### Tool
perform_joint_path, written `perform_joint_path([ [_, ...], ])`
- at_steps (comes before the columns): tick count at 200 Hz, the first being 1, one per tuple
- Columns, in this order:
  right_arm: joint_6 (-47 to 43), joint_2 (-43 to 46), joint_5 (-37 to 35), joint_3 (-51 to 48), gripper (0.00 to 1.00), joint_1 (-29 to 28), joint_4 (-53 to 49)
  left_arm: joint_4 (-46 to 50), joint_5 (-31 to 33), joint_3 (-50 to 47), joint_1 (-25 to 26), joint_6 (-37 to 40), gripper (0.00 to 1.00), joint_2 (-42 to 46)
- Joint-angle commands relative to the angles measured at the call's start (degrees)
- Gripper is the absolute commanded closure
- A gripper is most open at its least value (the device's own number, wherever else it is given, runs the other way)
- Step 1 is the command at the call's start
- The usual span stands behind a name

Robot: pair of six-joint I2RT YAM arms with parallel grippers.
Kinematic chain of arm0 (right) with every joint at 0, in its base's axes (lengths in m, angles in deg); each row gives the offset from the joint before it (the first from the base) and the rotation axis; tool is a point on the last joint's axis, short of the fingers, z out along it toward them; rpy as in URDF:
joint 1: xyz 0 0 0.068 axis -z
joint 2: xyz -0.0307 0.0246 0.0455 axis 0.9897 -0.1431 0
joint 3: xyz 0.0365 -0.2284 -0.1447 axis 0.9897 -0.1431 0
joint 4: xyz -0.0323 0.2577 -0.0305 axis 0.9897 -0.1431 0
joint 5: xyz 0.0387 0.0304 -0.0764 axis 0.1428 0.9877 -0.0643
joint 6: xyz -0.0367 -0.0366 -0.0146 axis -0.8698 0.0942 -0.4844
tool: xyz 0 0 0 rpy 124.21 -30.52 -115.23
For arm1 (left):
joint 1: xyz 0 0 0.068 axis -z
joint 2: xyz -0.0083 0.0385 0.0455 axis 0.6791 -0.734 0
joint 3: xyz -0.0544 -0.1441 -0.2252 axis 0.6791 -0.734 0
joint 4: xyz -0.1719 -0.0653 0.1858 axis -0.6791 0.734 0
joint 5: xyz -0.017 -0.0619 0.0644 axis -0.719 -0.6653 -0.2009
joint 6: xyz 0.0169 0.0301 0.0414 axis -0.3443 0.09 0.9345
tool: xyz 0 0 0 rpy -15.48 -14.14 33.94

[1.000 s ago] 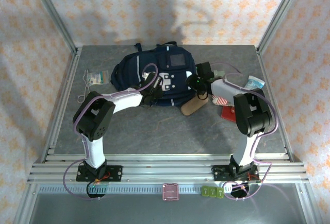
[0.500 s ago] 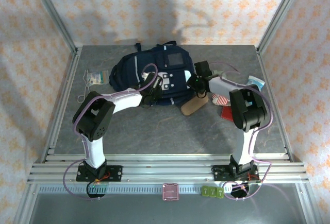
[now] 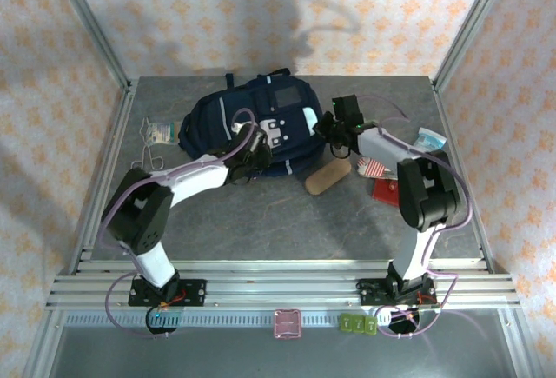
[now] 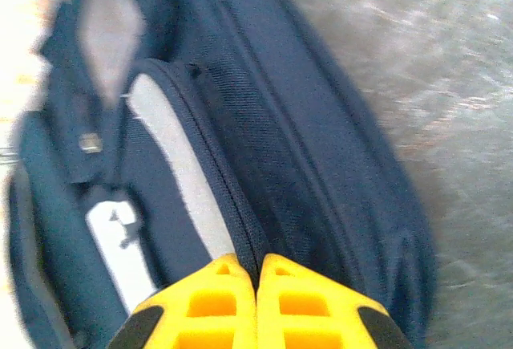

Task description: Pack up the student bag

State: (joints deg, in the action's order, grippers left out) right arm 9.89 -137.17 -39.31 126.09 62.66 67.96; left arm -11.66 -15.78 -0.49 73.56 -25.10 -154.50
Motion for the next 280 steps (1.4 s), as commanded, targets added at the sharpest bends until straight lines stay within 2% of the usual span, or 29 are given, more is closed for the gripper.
perform_joint_path([
  [1, 4.95, 6.39, 2.18, -0.87, 1.00, -0.45, 11.12, -2.87, -0.51, -3.82, 0.44, -2.94, 0.55, 5.37],
  [35, 7.55, 7.97, 3.33, -3.47, 1.00, -0.45, 16.09, -7.55, -1.42, -9.72, 0.70, -3.93, 0.53, 8.89],
  [81, 7.96, 8.49, 3.60, -6.06, 1.00, -0.85, 17.85, -10.19, -1.27, -10.31, 0.81, -3.88, 0.52, 0.74],
  [108, 7.70, 8.74, 3.16, -6.42, 1.00, -0.85, 17.93, -6.71, -0.64, -8.59, 0.78, -4.24, 0.58, -5.78],
  [125, 7.70, 9.43, 2.65, -7.23, 1.00, -0.84, 18.34, -5.50, 0.15, -9.14, 0.62, -4.19, 0.71, -8.37],
  [147, 8.06, 10.73, 2.09, -9.44, 1.00, -0.80, 19.83, -5.84, 0.50, -10.90, -0.21, -4.07, 0.74, -8.29],
  [172, 8.75, 12.68, 1.06, -12.36, 1.00, -0.50, 21.93, -5.86, -0.39, -12.05, -2.16, -3.33, 0.81, -4.34],
  [190, 8.49, 13.09, 1.15, -12.74, 1.00, -0.42, 21.43, -5.86, -1.19, -12.10, -3.21, -2.35, 0.76, 1.41],
  [203, 8.45, 12.86, 1.66, -13.00, 1.00, -0.41, 21.08, -4.93, -1.61, -11.16, -3.73, -2.42, 0.60, 4.92],
  [221, 9.00, 12.56, 2.50, -13.99, 1.00, -0.48, 22.16, -5.17, -3.27, -10.70, -5.04, -4.49, 0.49, 8.03],
  [243, 9.37, 12.41, 2.70, -15.14, 1.00, -0.59, 22.75, -8.93, -7.87, -12.44, -8.27, -9.36, 0.45, 9.38],
  [280, 9.46, 12.60, 3.47, -16.16, 1.00, -0.75, 23.29, -13.01, -11.13, -12.70, -10.46, -14.83, 0.35, 6.67],
])
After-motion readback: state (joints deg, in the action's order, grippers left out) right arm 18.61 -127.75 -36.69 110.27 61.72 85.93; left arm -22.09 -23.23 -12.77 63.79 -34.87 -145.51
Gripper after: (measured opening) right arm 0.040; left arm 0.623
